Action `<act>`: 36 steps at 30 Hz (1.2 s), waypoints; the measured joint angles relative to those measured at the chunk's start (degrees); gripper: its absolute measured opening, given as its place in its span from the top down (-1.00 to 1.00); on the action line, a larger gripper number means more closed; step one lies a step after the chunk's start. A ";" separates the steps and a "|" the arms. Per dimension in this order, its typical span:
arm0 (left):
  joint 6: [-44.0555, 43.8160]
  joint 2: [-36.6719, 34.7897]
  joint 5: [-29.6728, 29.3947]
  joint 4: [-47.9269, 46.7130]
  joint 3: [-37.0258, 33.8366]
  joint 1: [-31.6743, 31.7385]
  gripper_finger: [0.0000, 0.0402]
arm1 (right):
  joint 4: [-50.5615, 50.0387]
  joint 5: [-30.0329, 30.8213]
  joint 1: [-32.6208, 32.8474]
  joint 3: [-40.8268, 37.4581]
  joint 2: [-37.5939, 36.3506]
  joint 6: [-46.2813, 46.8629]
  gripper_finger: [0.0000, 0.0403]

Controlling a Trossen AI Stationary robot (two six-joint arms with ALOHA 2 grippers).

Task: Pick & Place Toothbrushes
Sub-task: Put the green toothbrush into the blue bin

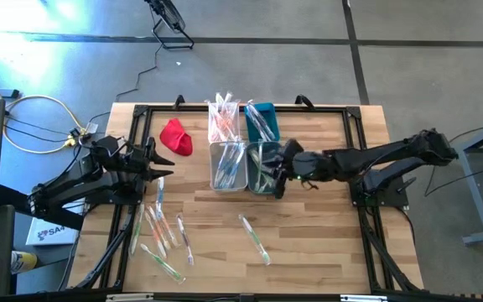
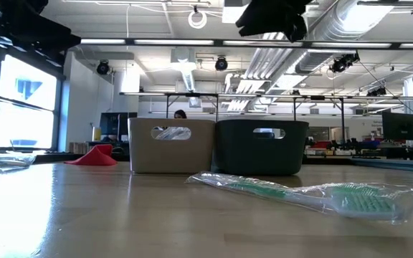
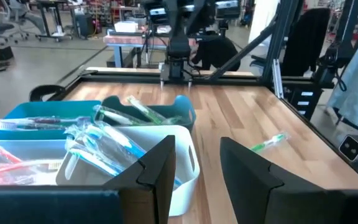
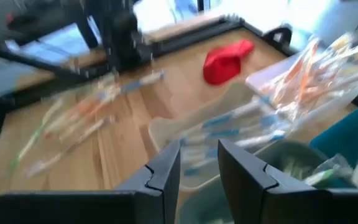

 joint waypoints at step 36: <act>-3.22 -0.03 -0.40 -0.46 0.04 0.02 0.38 | -18.35 -26.19 7.47 18.87 34.42 32.34 0.50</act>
